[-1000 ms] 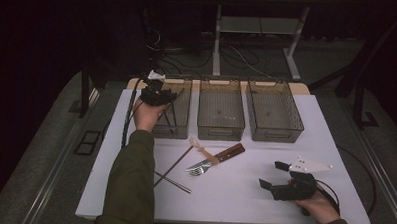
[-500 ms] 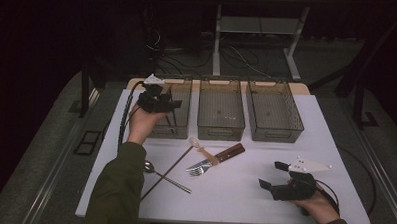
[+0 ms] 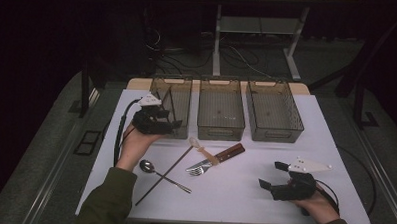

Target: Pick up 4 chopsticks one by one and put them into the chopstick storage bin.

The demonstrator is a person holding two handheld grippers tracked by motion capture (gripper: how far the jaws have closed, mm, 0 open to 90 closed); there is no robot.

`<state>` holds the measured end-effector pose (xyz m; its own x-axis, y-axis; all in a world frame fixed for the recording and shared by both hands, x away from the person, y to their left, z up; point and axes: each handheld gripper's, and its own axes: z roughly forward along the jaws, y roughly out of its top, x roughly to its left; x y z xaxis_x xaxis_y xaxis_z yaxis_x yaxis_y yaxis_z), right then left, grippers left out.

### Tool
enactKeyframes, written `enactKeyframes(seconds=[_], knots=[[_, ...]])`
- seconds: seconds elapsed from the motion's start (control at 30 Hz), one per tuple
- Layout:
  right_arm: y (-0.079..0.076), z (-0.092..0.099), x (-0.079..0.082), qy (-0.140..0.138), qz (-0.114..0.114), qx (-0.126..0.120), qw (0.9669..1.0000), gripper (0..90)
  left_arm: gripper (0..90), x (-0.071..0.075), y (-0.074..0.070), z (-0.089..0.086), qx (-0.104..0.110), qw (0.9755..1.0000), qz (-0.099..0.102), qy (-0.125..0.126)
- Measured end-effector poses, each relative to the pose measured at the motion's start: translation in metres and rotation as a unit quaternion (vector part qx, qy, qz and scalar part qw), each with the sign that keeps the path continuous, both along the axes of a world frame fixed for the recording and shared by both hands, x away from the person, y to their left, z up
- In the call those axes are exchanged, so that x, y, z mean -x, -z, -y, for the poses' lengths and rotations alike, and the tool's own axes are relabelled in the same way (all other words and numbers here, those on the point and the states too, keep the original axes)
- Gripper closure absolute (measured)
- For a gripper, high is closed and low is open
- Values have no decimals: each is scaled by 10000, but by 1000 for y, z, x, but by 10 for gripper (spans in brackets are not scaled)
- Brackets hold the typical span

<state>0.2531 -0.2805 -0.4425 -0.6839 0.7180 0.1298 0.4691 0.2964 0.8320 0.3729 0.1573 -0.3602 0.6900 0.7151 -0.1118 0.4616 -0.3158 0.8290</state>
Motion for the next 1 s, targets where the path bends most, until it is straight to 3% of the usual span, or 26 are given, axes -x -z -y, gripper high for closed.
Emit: enactKeyframes(seconds=[0.43,0.57,0.8,1.0], knots=[[2,0,-1,19,-13,67,10000,111,337,40,38,-2,-313,9993,-183,-4],[2,0,-1,27,-4,89,10000,111,470,52,45,-4,-411,9990,-180,22],[2,0,-1,22,7,101,9999,111,644,72,53,-7,-501,9979,-349,227],[2,0,-1,31,6,108,9999,111,712,78,59,-10,-617,9964,-512,262]])
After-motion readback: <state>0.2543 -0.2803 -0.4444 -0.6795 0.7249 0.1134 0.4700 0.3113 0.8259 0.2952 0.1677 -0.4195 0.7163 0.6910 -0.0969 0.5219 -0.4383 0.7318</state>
